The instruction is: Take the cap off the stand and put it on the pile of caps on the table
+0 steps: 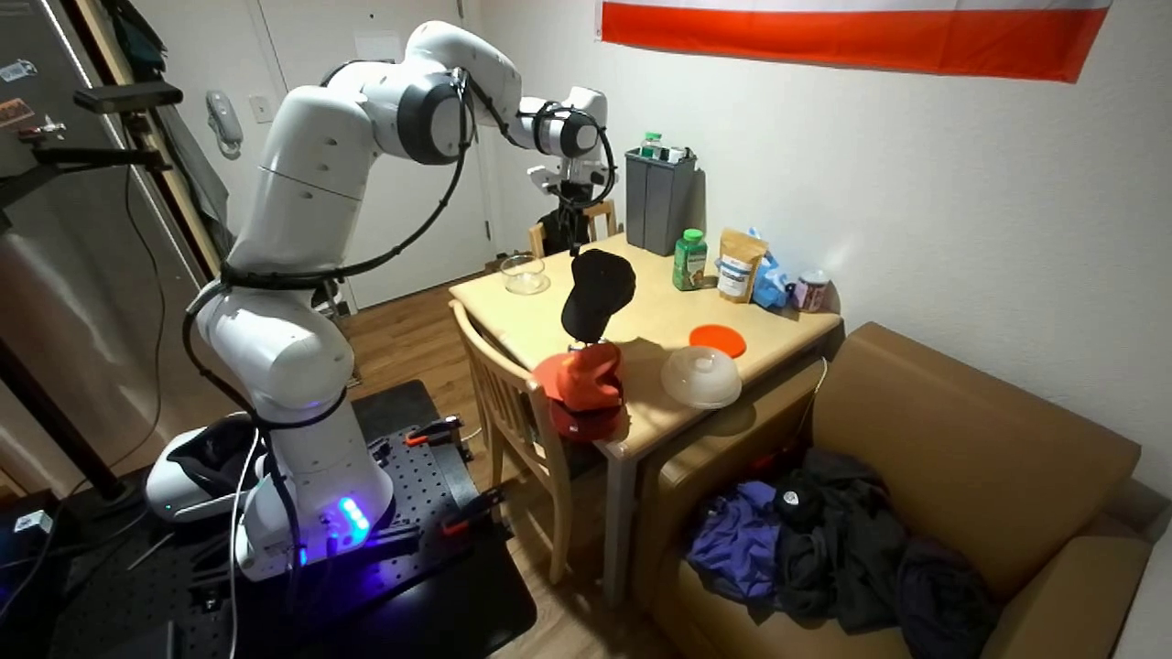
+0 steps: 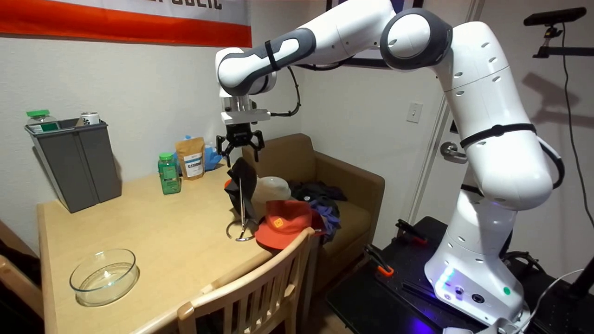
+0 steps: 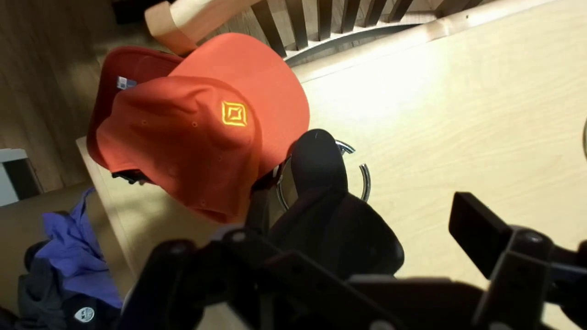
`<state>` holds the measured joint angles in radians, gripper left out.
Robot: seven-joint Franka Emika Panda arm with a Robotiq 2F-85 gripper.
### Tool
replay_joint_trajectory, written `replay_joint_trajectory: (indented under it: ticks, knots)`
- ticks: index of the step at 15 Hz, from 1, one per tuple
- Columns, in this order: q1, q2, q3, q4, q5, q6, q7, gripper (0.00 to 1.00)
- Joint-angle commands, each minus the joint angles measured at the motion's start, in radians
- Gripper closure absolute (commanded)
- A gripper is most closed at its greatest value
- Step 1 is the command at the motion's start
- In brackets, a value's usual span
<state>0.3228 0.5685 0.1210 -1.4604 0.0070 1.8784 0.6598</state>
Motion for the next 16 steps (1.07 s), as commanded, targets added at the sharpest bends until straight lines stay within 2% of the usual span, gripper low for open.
replay_joint_trajectory:
  ticks: [1,8,12,13,14,16]
  knots:
    - [0.043,0.051,-0.041,0.071,-0.026,0.016,0.101,0.00]
    - [0.076,0.091,-0.085,0.091,-0.077,0.049,0.297,0.00]
    - [0.077,0.102,-0.088,0.092,-0.099,0.048,0.353,0.00]
    - [0.078,0.103,-0.088,0.093,-0.106,0.042,0.355,0.25]
    - [0.078,0.104,-0.088,0.094,-0.111,0.039,0.353,0.26]
    - [0.079,0.104,-0.087,0.094,-0.122,0.035,0.353,0.42]
